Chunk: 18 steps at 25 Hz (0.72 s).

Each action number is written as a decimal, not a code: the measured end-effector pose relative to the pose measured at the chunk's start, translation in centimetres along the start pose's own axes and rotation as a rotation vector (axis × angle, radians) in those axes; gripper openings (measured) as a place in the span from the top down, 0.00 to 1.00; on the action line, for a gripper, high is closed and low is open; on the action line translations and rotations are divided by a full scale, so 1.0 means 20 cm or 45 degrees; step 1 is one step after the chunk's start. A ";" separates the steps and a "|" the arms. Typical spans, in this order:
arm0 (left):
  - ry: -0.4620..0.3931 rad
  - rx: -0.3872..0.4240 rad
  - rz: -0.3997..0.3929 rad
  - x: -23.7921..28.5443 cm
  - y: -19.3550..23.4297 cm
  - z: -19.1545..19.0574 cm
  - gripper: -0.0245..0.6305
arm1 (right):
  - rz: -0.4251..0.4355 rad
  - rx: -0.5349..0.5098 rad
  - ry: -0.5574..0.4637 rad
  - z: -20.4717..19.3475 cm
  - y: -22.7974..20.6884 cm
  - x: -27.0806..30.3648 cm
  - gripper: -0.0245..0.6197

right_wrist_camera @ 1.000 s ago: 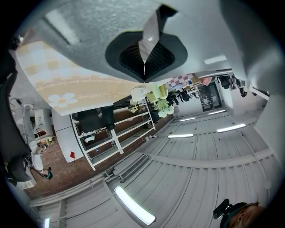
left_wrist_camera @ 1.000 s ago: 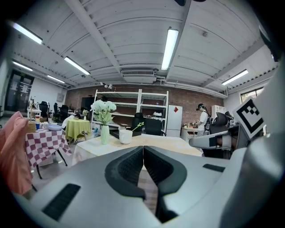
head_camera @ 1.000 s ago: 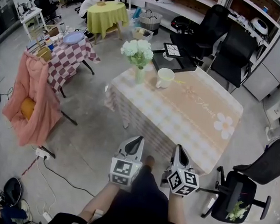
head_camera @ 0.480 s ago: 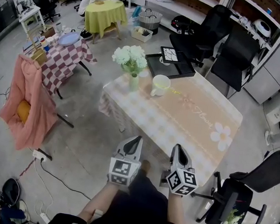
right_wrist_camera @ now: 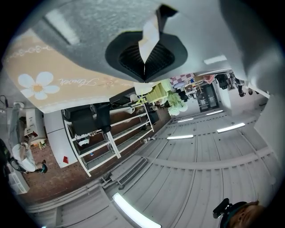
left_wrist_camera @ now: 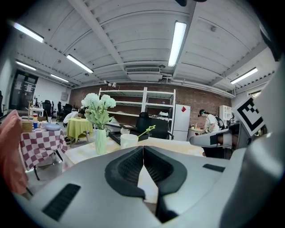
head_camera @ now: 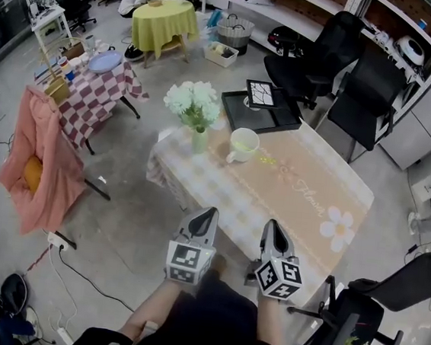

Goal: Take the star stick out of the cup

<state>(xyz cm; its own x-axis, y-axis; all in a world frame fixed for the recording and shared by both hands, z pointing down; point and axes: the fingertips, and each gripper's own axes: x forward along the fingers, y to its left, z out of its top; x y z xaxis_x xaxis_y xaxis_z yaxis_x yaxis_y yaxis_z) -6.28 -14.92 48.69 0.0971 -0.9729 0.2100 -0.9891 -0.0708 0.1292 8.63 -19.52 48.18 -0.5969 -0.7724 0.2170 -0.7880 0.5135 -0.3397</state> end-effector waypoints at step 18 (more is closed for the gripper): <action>0.045 -0.007 0.000 0.40 0.08 0.04 0.95 | 0.048 0.106 -0.008 0.11 -0.14 0.36 0.96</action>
<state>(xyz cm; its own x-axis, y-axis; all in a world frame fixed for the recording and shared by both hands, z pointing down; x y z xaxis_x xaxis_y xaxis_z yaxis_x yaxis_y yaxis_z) -7.10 -22.98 49.87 0.1011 -0.9644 0.2443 -0.9885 -0.0696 0.1343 6.81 -27.37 48.68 -0.6247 -0.7557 0.1966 -0.7495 0.5097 -0.4224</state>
